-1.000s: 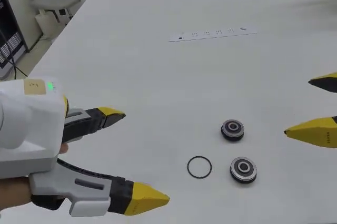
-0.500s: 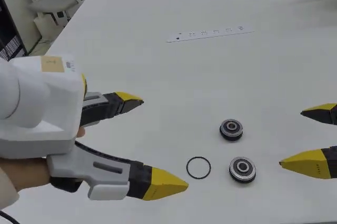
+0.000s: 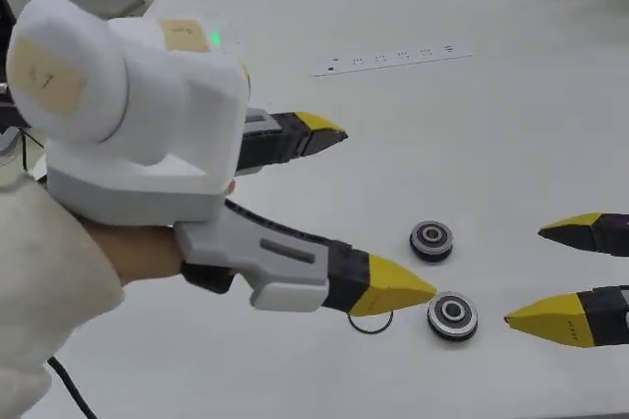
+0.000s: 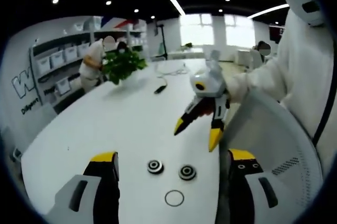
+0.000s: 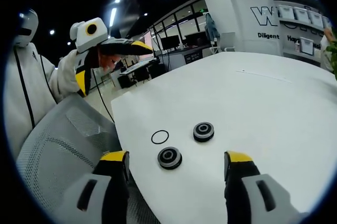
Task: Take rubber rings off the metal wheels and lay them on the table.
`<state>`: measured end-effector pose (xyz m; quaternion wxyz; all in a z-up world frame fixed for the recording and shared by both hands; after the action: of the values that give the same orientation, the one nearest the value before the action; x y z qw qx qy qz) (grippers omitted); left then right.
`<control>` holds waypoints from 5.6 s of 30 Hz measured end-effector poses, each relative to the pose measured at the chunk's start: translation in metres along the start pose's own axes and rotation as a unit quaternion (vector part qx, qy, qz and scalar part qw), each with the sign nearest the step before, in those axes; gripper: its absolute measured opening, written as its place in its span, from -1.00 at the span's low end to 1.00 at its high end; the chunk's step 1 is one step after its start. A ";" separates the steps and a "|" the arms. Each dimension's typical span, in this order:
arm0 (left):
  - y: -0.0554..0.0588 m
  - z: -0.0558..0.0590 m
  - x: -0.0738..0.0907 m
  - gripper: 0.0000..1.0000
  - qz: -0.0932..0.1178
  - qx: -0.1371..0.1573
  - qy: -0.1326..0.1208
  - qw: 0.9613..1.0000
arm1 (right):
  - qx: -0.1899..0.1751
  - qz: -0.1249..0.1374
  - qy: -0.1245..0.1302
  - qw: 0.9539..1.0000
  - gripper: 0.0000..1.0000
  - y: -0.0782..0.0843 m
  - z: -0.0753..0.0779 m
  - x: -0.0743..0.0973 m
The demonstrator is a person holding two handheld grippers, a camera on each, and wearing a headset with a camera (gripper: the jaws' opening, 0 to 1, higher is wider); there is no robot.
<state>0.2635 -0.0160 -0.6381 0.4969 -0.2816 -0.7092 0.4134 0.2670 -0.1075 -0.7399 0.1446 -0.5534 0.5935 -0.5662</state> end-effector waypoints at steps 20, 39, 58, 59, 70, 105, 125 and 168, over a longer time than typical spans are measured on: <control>0.019 0.010 -0.057 0.24 -0.031 -0.041 0.062 0.997 | 0.044 -0.058 -0.036 0.997 0.11 0.013 -0.010 -0.023; 0.071 0.022 -0.097 -0.03 -0.053 -0.007 0.068 0.996 | 0.061 -0.094 -0.044 0.993 -0.04 0.037 -0.007 -0.048; 0.099 0.041 -0.112 -0.41 -0.063 -0.012 0.073 0.995 | 0.080 -0.110 -0.041 0.990 -0.48 0.049 -0.008 -0.054; 0.100 0.042 -0.112 -0.44 -0.064 -0.013 0.073 0.995 | 0.080 -0.109 -0.040 0.990 -0.49 0.049 -0.008 -0.054; 0.106 0.040 -0.113 -0.70 -0.063 0.007 0.073 0.995 | 0.083 -0.110 -0.029 0.990 -0.65 0.051 -0.004 -0.052; 0.107 0.042 -0.111 -0.71 -0.054 -0.004 0.075 0.996 | 0.085 -0.132 -0.012 0.988 -1.00 0.054 0.001 -0.050; 0.107 0.044 -0.112 -0.71 -0.055 -0.018 0.076 0.995 | -0.167 -0.075 -0.024 0.983 -1.00 0.051 0.010 -0.043; 0.107 0.042 -0.113 -0.72 -0.058 -0.026 0.075 0.995 | -0.226 -0.028 -0.068 0.971 -1.00 0.034 -0.004 -0.044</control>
<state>0.2618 -0.0671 -0.7911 0.5643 -0.2831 -0.6953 0.3435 0.2626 -0.0781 -0.7872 0.0400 -0.6257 0.6789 -0.3821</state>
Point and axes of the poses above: the centre of the closed fingertips' face, and the gripper's own axes: x roughly backward along the fingers, z roughly to its right, y roughly out of its underside, the point moved 1 cm from there along x, roughly backward along the fingers, and after that the axes turned 4 degrees about -x, right-handed, at the moved point
